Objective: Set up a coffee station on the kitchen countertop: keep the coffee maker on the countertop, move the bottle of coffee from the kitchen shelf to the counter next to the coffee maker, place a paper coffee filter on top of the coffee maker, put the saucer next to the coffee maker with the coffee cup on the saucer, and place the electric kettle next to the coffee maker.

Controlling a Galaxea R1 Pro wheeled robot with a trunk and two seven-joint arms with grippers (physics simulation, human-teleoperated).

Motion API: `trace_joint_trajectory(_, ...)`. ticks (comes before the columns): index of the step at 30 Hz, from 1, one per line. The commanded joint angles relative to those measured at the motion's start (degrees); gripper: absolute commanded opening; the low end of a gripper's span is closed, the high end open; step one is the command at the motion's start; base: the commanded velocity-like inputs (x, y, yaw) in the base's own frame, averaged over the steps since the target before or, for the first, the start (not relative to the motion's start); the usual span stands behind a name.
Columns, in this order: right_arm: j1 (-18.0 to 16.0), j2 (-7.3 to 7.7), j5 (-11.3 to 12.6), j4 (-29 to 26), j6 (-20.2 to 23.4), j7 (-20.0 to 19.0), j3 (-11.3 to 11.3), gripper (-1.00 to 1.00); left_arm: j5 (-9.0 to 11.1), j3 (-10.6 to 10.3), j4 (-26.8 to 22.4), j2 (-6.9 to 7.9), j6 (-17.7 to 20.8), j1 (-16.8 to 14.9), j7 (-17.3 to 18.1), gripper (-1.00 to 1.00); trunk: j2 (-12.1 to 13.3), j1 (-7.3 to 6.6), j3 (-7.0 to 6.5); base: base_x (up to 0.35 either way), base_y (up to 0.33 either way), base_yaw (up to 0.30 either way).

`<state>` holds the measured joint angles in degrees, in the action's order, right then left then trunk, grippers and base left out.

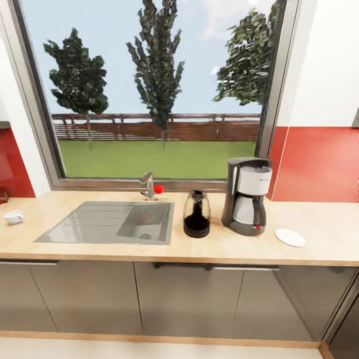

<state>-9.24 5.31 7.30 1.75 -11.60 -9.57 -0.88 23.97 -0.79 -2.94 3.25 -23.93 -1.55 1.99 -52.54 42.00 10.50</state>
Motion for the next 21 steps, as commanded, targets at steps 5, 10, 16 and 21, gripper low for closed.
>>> trace_joint_trajectory(5,-0.08,0.00,0.71,0.19,-0.35,-0.36,-0.17,1.00,0.38,-0.02,0.04,0.01,-0.15,-0.03,0.21,1.00,-0.05,0.04,-0.06,0.252,0.261,-0.085)
trace_joint_trajectory(10,-0.09,0.00,0.73,0.19,-0.42,-0.36,-0.17,1.00,0.38,0.00,0.04,0.01,-0.19,-0.03,0.21,1.00,-0.05,0.04,-0.07,0.245,0.266,-0.008)
trace_joint_trajectory(16,-0.08,0.00,0.70,0.19,-0.44,-0.36,-0.18,1.00,0.38,0.00,0.04,0.01,-0.20,-0.03,0.21,1.00,-0.05,0.04,-0.07,0.156,0.298,0.010)
trace_joint_trajectory(21,-0.09,-0.04,0.70,0.19,-0.52,-0.24,-0.18,1.00,0.38,0.00,0.04,0.01,-0.23,-0.03,0.21,1.00,-0.05,0.04,-0.07,0.021,0.335,0.188)
